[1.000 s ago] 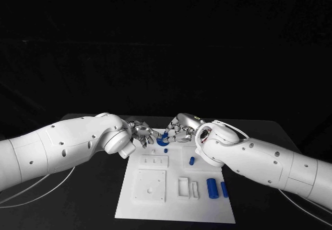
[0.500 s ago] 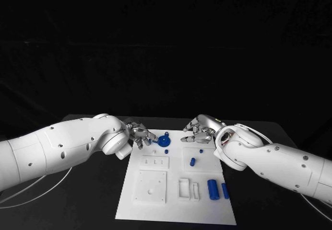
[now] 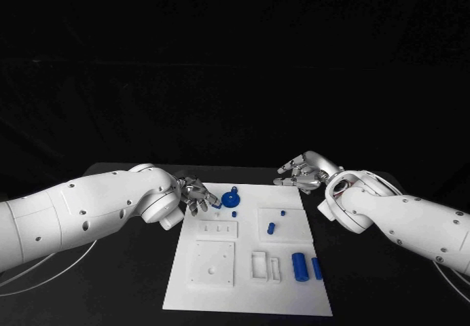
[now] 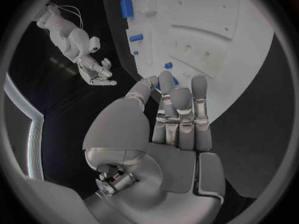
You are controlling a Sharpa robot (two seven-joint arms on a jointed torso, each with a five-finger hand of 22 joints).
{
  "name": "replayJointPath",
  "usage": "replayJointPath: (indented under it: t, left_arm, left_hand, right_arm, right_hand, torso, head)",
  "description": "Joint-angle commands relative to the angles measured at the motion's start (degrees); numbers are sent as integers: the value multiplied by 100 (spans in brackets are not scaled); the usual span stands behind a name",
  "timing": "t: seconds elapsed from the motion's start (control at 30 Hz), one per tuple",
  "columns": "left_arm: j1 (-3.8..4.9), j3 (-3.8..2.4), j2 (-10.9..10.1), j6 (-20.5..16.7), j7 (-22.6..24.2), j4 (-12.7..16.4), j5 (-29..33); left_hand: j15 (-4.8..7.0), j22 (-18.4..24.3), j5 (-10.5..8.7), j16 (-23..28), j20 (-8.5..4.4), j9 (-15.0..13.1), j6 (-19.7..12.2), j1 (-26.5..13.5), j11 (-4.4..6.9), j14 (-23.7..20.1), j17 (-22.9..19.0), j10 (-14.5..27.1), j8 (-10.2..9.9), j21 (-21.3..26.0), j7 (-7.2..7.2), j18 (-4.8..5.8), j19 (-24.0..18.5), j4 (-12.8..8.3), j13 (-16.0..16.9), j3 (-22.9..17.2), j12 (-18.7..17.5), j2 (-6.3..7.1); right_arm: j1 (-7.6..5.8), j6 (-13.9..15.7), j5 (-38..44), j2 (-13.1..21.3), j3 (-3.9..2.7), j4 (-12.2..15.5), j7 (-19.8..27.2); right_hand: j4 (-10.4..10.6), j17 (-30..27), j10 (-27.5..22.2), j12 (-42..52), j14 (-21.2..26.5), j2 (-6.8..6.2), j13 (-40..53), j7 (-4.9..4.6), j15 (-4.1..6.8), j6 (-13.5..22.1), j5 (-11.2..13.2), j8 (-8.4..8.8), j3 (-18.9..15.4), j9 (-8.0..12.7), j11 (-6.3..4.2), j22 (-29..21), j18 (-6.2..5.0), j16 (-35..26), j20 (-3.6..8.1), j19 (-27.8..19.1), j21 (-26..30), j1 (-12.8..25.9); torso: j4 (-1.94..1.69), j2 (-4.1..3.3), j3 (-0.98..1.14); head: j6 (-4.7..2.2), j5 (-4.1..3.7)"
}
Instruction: Assemble the parts on the task board
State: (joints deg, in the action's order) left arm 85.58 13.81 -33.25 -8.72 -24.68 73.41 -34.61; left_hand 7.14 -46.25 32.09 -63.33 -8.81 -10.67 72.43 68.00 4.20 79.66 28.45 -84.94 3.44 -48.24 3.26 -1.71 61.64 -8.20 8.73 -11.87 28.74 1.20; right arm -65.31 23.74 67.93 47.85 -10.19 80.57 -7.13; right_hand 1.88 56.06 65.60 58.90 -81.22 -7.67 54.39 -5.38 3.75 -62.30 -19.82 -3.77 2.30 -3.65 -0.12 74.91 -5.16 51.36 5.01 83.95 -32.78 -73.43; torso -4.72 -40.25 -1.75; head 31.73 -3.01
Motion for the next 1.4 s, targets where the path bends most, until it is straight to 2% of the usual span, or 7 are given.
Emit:
replayJointPath:
  t: [0.03,0.2,0.43,0.57,0.7,1.07,1.4]
  left_arm:
    - [-20,0,-9,46,-125,54,-285]
    - [-52,2,-17,-9,-209,118,-445]
    - [-112,3,-23,-20,-285,218,-755]
    - [-155,4,-12,-57,-358,254,-933]
    - [-209,4,10,-93,-447,289,-1053]
    - [-336,4,75,-127,-494,320,-1367]
    - [-406,4,131,-115,-479,327,-1651]
  left_hand:
    - [107,-20,-18,-64,-46,-1062,951,18,130,88,11,-196,38,-33,-510,117,7,42,22,0,65,-93]
    - [114,-40,-17,-108,-51,-1093,973,14,137,96,10,-200,40,-49,-520,117,10,56,42,0,109,-100]
    - [122,-89,-45,-220,-57,-1170,1020,15,150,106,9,-199,41,-90,-539,115,15,84,85,10,216,-110]
    - [127,-109,-58,-246,-62,-1196,1019,18,155,118,-9,-198,38,-110,-543,112,30,92,88,11,233,-116]
    - [125,-120,-641,-237,-61,-1160,931,41,146,135,-49,-198,28,-118,-523,112,44,152,79,-28,234,-252]
    - [142,-165,-639,-336,-78,-1146,1001,55,161,160,-86,-195,37,-151,-544,122,59,212,120,-68,353,-183]
    - [140,-178,-649,-365,-77,-1158,1021,59,160,157,-94,-198,40,-158,-551,124,56,225,133,-63,384,-172]
  right_arm:
    - [6,224,-468,16,-25,-120,434]
    - [6,314,-618,13,-53,-297,567]
    - [6,326,-704,5,-65,-377,636]
    - [6,304,-707,4,-66,-349,648]
    - [6,286,-703,2,-67,-338,652]
    - [6,269,-689,-3,-67,-324,637]
    - [6,241,-680,-1,-67,-283,621]
  right_hand:
    - [-38,-8,-26,-20,7,65,-20,7,26,-36,-59,21,-7,6,-5,327,-85,-18,2,246,33,-2]
    - [-120,-5,-41,-21,5,114,-66,8,30,-39,-170,20,-67,5,-8,335,-78,-48,7,263,113,28]
    - [-156,-4,-42,-15,3,143,-71,9,30,-38,-192,21,-101,6,-9,344,-79,-57,6,268,120,30]
    - [-171,0,-38,-8,-1,159,-70,12,31,-50,-200,20,-102,5,-11,348,-78,-55,8,271,120,32]
    - [-178,0,-38,-7,-1,161,-72,13,32,-51,-206,21,-102,6,-12,348,-78,-57,8,271,123,31]
    - [-196,3,-44,-11,-2,169,-81,18,34,-73,-219,21,-104,6,-16,349,-76,-60,10,272,135,42]
    - [-203,8,-44,-10,-3,172,-83,22,36,-81,-232,22,-102,6,-18,347,-76,-58,12,271,150,48]
  torso:
    - [-8,29,9]
    - [-15,56,21]
    - [-3,89,31]
    - [0,87,39]
    - [-5,89,38]
    - [-10,82,33]
    - [-8,78,35]
  head:
    - [23,4]
    - [49,0]
    - [207,-11]
    - [229,-23]
    - [271,-13]
    - [419,-54]
    - [478,-69]
